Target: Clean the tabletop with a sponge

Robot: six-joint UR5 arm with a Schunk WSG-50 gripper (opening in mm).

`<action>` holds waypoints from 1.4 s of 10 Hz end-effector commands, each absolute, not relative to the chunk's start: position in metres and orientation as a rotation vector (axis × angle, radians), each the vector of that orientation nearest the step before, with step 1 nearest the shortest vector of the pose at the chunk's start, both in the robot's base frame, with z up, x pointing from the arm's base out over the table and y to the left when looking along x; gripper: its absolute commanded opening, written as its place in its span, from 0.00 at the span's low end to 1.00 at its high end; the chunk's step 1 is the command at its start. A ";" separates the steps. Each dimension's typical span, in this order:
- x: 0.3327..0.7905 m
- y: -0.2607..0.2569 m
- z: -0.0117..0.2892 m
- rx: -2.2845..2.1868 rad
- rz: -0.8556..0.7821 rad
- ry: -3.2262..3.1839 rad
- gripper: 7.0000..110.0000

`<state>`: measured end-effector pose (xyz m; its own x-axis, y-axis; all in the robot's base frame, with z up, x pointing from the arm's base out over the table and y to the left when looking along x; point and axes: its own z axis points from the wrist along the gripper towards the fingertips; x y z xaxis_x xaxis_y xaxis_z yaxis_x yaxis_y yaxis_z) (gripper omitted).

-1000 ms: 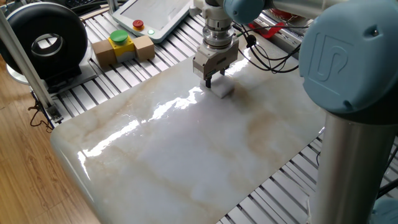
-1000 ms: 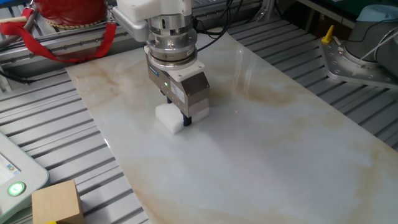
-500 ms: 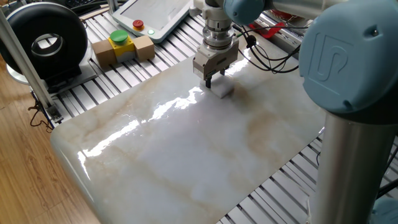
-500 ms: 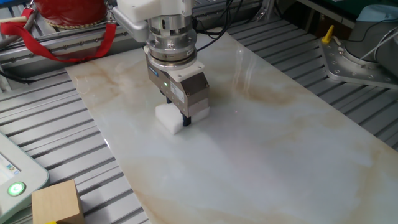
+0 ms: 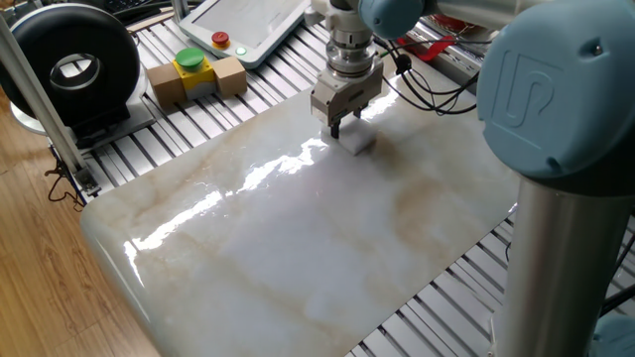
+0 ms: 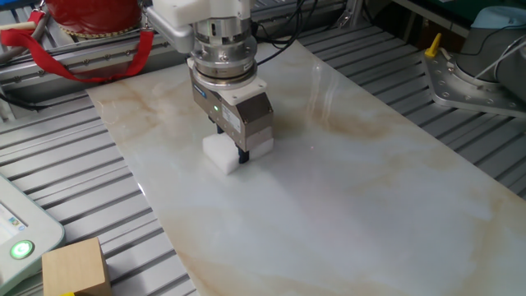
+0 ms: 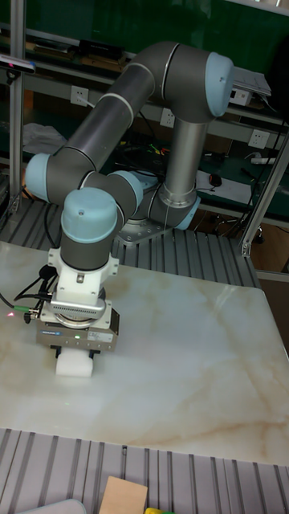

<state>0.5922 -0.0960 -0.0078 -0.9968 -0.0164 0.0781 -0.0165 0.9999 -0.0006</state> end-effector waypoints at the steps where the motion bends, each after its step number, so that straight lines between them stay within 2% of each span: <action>1: 0.593 -0.100 -0.008 0.019 -0.005 -3.066 0.00; 14: 0.589 -0.124 -0.009 0.076 -0.009 -3.068 0.00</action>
